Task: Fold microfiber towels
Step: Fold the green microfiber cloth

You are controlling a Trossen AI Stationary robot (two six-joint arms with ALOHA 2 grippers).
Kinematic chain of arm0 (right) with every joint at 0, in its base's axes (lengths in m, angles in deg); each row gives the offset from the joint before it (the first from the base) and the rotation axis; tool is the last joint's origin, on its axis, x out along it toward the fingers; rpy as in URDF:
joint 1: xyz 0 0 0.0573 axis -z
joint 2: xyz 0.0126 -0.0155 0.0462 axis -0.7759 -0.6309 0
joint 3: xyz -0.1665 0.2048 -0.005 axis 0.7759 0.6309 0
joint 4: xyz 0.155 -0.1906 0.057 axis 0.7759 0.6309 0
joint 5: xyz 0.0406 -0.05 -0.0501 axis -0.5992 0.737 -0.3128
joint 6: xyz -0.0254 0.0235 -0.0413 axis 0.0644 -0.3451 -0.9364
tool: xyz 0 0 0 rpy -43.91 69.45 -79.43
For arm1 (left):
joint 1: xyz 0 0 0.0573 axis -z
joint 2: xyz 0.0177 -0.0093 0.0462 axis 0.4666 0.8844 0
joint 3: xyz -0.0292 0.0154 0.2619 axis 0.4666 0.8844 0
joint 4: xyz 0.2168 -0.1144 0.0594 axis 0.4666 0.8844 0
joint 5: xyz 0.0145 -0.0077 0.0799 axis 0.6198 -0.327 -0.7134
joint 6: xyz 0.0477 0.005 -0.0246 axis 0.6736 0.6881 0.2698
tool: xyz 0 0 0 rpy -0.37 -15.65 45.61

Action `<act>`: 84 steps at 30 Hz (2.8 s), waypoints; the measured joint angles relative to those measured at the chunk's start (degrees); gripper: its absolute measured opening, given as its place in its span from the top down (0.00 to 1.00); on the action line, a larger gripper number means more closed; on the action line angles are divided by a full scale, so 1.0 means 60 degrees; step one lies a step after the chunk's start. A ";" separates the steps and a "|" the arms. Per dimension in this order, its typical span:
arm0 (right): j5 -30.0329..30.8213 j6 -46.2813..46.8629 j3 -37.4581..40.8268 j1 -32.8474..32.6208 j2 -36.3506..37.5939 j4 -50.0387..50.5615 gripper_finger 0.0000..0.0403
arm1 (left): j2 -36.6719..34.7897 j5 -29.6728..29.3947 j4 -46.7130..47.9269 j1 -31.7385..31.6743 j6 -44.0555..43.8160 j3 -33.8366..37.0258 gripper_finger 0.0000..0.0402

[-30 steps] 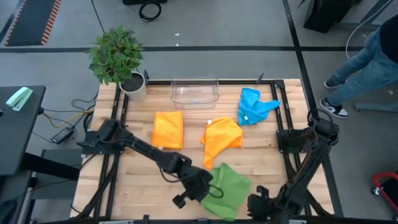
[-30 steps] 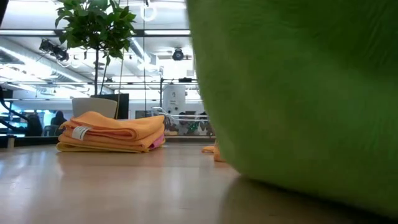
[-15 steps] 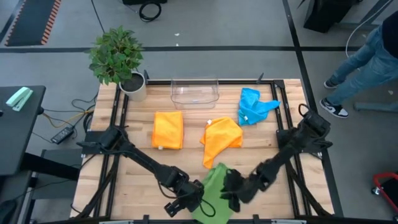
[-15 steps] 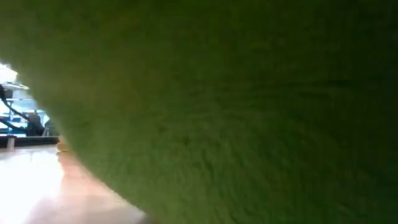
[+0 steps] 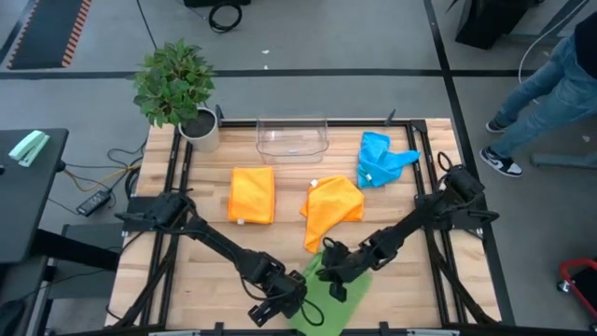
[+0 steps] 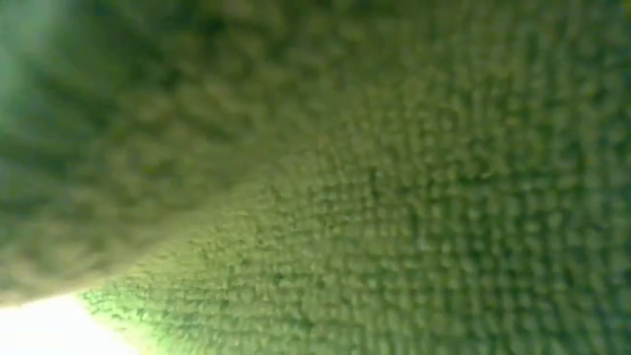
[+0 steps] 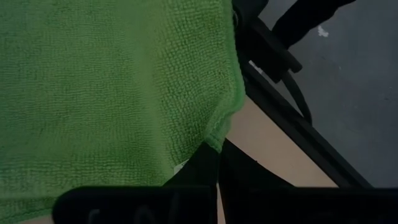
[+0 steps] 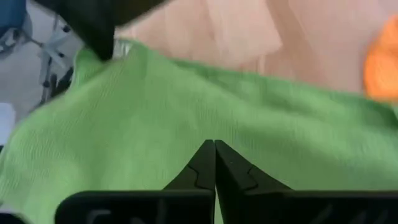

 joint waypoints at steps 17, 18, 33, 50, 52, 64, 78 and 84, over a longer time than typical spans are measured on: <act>0.0535 0.0027 -0.0192 0.1143 -0.1045 0.0066 0.99 | 0.0002 0.0173 0.0026 -0.0081 -0.0049 -0.0004 0.99; 0.0562 -0.0044 -0.0181 0.1221 -0.0943 0.0214 0.99 | 0.0002 0.0169 0.0032 -0.0110 -0.0056 -0.0004 0.98; -0.0281 -0.1020 -0.0128 0.1111 -0.0469 -0.0817 0.99 | 0.0002 0.0178 0.0026 -0.0488 0.0004 -0.0004 0.98; -0.0328 -0.1491 -0.1024 0.1434 -0.1967 -0.2060 0.99 | 0.0035 0.0899 0.1166 -0.0423 0.0004 -0.0007 0.96; -0.0397 -0.1821 -0.1028 0.1425 -0.1448 -0.1890 0.99 | 0.0035 0.0899 0.1136 -0.0423 0.0000 -0.0007 0.97; 0.1881 0.0256 -0.0700 -0.1782 0.0735 0.2079 0.99 | -0.0070 0.0844 0.0972 -0.0618 0.0239 -0.0011 0.98; 0.2711 0.3552 0.0995 -0.2496 0.0050 0.1431 0.99 | -0.0718 0.0816 -0.0157 -0.1594 -0.0078 -0.0018 0.97; 0.2880 0.3107 0.1092 -0.3002 0.1232 0.1732 0.99 | -0.0872 0.0817 -0.0469 -0.2080 -0.1129 -0.0025 0.99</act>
